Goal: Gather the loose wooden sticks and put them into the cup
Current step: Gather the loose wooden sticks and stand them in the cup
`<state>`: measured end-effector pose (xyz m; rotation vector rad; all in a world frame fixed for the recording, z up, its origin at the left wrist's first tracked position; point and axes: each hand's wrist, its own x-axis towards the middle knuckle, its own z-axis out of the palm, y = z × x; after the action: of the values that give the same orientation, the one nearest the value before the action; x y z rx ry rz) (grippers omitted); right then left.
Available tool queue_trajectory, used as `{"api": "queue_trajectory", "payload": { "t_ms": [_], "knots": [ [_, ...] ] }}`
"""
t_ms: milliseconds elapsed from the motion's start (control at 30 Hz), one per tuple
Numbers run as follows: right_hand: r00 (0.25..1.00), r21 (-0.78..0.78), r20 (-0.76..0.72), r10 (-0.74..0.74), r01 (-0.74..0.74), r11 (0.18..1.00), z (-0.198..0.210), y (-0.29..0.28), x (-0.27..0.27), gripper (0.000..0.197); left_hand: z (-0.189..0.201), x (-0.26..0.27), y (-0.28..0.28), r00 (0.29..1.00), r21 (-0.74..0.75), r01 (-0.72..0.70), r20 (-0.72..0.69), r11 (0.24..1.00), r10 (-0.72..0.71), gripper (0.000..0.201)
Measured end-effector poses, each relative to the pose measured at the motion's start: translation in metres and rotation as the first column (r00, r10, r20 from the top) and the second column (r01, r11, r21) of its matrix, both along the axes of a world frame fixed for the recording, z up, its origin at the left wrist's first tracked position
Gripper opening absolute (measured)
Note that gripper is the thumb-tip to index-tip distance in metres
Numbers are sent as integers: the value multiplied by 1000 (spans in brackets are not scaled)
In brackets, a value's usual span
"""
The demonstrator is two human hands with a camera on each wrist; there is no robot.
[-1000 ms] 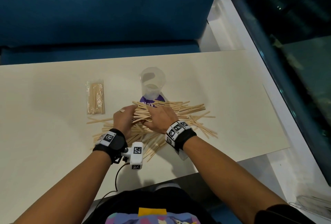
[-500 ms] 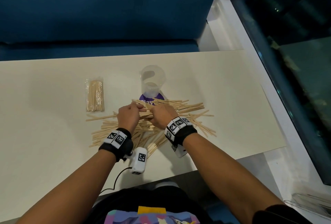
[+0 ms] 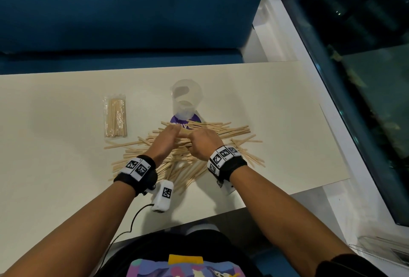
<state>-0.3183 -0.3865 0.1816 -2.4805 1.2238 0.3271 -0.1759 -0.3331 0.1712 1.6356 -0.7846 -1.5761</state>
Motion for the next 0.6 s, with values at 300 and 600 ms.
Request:
{"api": "queue_trajectory", "payload": {
  "t_ms": [300,600],
  "knots": [
    [198,717,616,-762,260,647,52,-11,0,55,-6,-12,-4,863,312,-56,-463,949,203,61],
    [-95,740,668,-738,185,647,73,-3,6,32,16,-22,-11,713,329,122,-686,936,148,31]
  ]
}}
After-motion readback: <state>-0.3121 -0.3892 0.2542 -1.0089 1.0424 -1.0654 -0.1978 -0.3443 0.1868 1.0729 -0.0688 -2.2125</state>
